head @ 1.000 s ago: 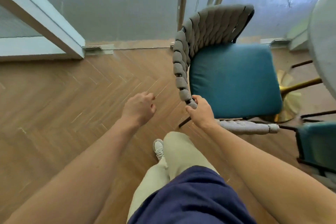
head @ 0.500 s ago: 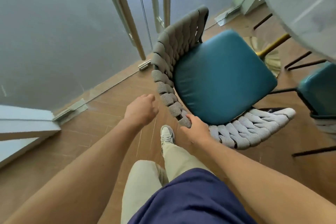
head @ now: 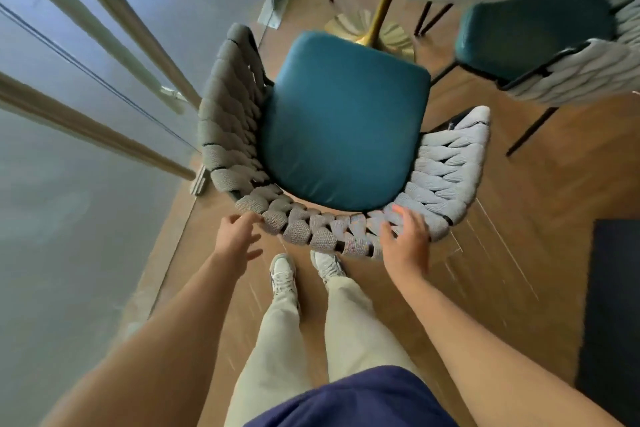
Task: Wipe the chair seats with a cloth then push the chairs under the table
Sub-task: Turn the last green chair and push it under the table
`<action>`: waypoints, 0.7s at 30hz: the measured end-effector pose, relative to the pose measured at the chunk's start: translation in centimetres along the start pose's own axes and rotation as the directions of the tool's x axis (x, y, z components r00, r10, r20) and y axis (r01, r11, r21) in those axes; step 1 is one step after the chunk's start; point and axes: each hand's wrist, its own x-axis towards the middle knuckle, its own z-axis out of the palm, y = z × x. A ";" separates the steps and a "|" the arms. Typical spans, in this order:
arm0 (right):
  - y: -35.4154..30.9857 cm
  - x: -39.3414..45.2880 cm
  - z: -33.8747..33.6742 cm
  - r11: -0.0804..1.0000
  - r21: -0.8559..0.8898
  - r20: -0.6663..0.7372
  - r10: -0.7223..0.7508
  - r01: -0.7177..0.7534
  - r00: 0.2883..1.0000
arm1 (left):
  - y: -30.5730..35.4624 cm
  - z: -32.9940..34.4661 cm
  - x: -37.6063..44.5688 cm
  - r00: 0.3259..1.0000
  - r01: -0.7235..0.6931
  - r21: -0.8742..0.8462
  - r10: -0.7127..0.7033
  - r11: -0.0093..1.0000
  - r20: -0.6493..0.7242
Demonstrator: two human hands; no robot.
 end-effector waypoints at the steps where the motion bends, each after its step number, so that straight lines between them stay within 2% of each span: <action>1: 0.5 0.0 -0.3 0.991 0.096 -0.179 0.108 -0.092 0.978 | 0.4 -0.2 0.4 1.000 -0.004 -0.018 0.004 1.000 0.020; 2: 0.9 0.1 -0.6 0.960 0.207 -0.314 0.248 -0.189 0.916 | 0.9 -0.4 0.7 1.000 -0.006 -0.042 0.007 0.999 0.028; 3: 1.2 0.2 -0.9 0.901 0.322 -0.387 0.405 -0.290 0.829 | 1.6 -0.5 0.9 1.000 -0.009 -0.069 0.011 0.998 0.026; 4: 1.5 0.4 -1.0 0.811 0.429 -0.388 0.562 -0.397 0.730 | 2.4 -0.5 1.3 1.000 -0.016 -0.098 0.017 0.995 0.018; 5: 1.5 0.7 -1.1 0.692 0.526 -0.312 0.698 -0.495 0.644 | 3.2 -0.5 1.9 1.000 -0.018 -0.123 0.019 0.992 0.006; 6: 1.7 1.1 -0.8 0.534 0.626 -0.163 0.802 -0.568 0.575 | 4.0 -0.5 2.4 1.000 -0.017 -0.142 0.016 0.990 -0.008; 7: 1.9 1.6 -0.4 0.349 0.722 0.034 0.844 -0.597 0.535 | 4.7 -0.3 2.8 1.000 -0.008 -0.165 0.005 0.986 -0.018; 8: 2.3 2.1 0.2 0.175 0.786 0.222 0.815 -0.592 0.536 | 5.3 -0.1 3.3 1.000 0.002 -0.194 -0.007 0.981 -0.027; 9: 3.0 2.5 0.9 0.066 0.809 0.337 0.762 -0.584 0.553 | 5.7 0.3 3.7 0.999 0.007 -0.228 -0.018 0.974 -0.042; 11: 5.1 3.4 2.9 -0.009 0.824 0.390 0.735 -0.567 0.555 | 6.1 1.1 4.3 0.994 0.004 -0.293 -0.036 0.956 -0.104; 13: 3.4 3.6 2.6 -0.033 0.814 0.403 0.751 -0.580 0.522 | 6.3 1.8 4.4 0.981 -0.015 -0.318 -0.047 0.948 -0.186; 16: 1.7 3.8 1.7 -0.017 0.795 0.361 0.817 -0.606 0.450 | 6.7 2.3 4.4 0.970 -0.007 -0.331 -0.074 0.944 -0.233; 21: 0.5 5.4 0.5 0.017 0.793 0.338 0.819 -0.609 0.463 | 7.9 3.3 5.1 0.970 0.007 -0.341 -0.089 0.940 -0.226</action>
